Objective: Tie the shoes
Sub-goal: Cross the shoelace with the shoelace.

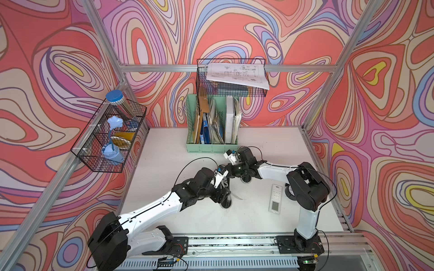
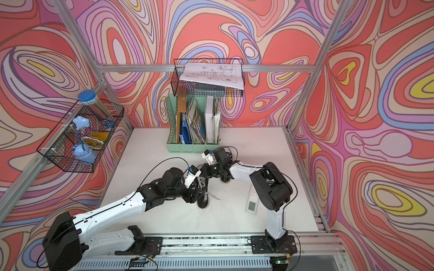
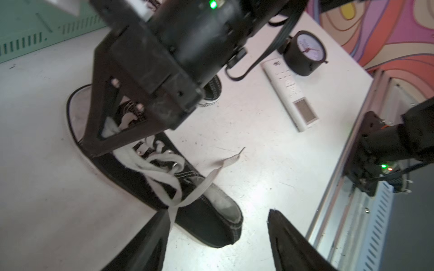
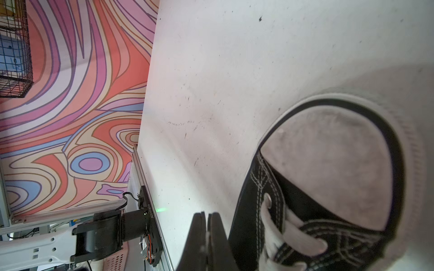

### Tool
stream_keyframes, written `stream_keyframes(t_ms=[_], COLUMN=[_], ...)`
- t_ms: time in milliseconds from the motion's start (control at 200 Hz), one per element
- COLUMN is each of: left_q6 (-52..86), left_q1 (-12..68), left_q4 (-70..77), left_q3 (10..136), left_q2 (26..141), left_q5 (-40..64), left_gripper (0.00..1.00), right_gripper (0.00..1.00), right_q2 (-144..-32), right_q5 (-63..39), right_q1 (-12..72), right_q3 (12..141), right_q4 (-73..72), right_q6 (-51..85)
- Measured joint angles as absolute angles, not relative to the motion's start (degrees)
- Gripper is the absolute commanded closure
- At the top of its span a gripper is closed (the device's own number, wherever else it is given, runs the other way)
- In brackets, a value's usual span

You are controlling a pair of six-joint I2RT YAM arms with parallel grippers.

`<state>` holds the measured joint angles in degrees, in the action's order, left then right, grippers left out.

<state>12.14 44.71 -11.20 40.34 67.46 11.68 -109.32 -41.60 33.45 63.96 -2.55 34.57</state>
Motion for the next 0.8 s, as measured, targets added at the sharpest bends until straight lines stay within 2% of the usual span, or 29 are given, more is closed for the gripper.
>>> stream_keyframes(t_ms=[160, 506, 801], left_q6=[10.9, 10.9, 11.4], left_q1=[44.6, 44.2, 43.4], left_q4=[-11.4, -11.4, -10.6], left_q3=[40.5, 41.0, 42.4], left_q2=[73.7, 81.2, 82.9], left_q5=[6.7, 4.8, 4.7], left_gripper=[0.26, 0.27, 0.34], right_gripper=[1.0, 1.0, 1.0], right_q2=[-109.3, -109.3, -109.3], right_q5=[-41.6, -41.6, -41.6], right_q1=[33.4, 33.5, 33.3], right_q3=[64.0, 64.0, 64.0], right_q4=[-2.5, -2.5, -2.5], right_q6=[34.5, 34.2, 34.2])
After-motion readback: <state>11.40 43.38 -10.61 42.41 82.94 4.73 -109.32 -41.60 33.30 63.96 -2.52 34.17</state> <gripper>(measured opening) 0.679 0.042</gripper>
